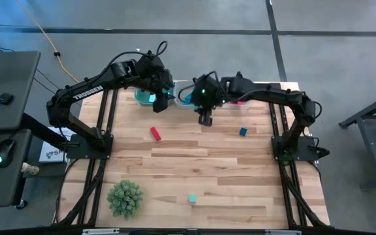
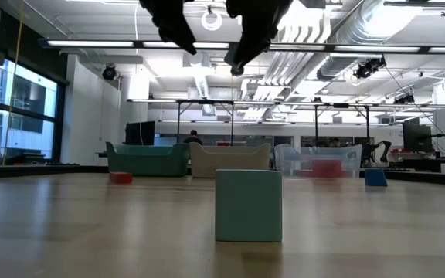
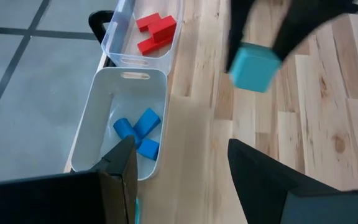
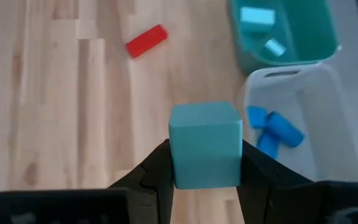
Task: Sort & place blocks by color
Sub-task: Put the light blue block into the green bin
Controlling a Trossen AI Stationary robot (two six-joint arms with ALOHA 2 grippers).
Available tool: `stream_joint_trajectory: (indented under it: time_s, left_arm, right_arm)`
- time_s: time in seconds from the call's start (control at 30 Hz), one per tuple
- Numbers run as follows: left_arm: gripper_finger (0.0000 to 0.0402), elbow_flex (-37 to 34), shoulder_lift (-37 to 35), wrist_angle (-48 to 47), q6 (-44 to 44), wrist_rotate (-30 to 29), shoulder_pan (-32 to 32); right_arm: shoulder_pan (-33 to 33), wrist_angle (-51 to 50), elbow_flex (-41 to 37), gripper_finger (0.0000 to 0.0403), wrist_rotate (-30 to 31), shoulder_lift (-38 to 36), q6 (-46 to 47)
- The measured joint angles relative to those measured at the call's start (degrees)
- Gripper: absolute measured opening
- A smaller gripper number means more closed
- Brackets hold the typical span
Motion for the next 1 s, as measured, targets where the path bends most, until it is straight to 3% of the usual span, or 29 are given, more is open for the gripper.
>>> stream_joint_trajectory:
  time_s: [0.13, 0.27, 0.63, 1.0]
  left_arm:
    - [0.0175, 0.0, 0.0, 0.8, 0.0, 0.0, 0.0]
    - [0.0175, 0.0, 0.0, 2.4, 0.0, 0.0, 0.0]
    - [0.0175, 0.0, 0.0, 6.7, -0.5, 0.0, 0.0]
    - [0.0175, 0.0, 0.0, 10.0, -3.0, 0.0, 0.0]
  right_arm:
    - [-3.1, 0.6, 1.2, 0.0108, -0.9, 0.0, -5.2]
    - [-5.8, 3.5, 1.4, 0.0108, -5.6, 0.0, -8.1]
    - [-9.6, 13.2, 1.4, 0.0108, -13.3, 0.0, -8.1]
    - [-9.5, 17.8, 1.4, 0.0108, -14.3, 0.0, -7.8]
